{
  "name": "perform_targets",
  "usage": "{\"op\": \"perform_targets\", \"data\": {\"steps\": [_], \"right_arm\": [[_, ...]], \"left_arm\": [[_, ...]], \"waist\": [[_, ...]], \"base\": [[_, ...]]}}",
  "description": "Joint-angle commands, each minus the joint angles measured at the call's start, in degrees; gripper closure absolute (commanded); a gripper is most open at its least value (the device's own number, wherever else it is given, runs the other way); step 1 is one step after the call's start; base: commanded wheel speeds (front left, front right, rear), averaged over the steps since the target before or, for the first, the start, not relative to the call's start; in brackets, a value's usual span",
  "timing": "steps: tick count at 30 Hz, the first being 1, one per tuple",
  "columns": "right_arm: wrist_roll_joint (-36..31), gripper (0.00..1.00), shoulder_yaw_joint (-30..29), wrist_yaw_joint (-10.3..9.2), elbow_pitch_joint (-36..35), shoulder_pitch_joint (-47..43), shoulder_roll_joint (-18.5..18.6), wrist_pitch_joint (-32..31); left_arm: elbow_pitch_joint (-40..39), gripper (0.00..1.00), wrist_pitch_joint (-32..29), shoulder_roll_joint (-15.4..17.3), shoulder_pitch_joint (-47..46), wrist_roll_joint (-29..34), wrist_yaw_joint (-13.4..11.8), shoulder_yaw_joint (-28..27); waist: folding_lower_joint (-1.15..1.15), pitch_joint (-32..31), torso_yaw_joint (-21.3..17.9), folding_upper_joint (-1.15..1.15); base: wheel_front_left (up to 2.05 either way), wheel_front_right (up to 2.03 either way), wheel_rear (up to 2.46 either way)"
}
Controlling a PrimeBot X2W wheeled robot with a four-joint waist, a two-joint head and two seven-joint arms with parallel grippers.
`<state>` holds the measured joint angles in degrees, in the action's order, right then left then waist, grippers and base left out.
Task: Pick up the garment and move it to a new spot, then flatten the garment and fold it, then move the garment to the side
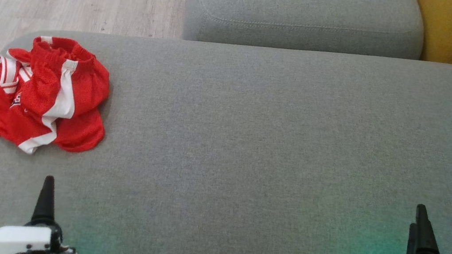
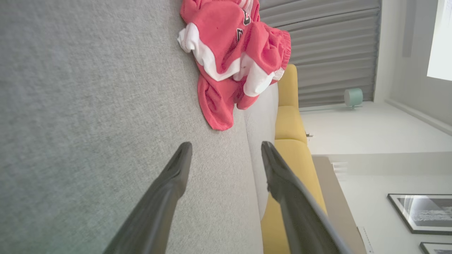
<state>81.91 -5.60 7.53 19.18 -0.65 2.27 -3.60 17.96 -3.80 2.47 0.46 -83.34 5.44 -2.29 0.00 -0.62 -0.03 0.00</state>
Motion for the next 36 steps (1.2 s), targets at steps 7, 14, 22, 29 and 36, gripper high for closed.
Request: {"op": "perform_targets", "data": {"steps": [7,14,22,29,36], "right_arm": [[-6.99,0.0,1.9,-0.01,-2.97,1.77,0.21,1.63],[-12.47,0.0,3.02,-0.01,-3.42,1.52,0.24,2.81],[-18.77,0.0,3.9,-0.01,-3.99,1.16,0.27,4.16],[-24.12,0.0,4.69,-0.02,-4.72,0.79,0.3,5.34],[-28.58,0.0,5.48,-0.02,-5.37,0.47,0.32,6.36]], "left_arm": [[-3.73,0.0,1.71,0.19,-1.76,5.96,-1.16,1.4],[-4.68,0.0,2.9,0.2,-1.65,10.73,-2.02,2.51],[-5.48,0.0,4.26,0.22,-1.41,16.21,-3.09,3.75],[-6.19,0.0,5.45,0.24,-1.15,21.06,-4.08,4.73],[-6.78,0.0,6.48,0.25,-1.06,25.4,-4.58,5.74]], "waist": [[0.0,-0.44,0.08,0.0],[0.0,-0.85,0.32,0.0],[0.0,-1.61,0.69,0.0],[0.0,-2.18,0.86,0.0],[0.0,-2.67,1.05,0.0]], "base": [[0.0,0.0,0.0],[0.0,0.0,0.0],[0.0,0.0,0.0],[0.0,0.0,0.0],[0.0,0.0,0.0]]}}
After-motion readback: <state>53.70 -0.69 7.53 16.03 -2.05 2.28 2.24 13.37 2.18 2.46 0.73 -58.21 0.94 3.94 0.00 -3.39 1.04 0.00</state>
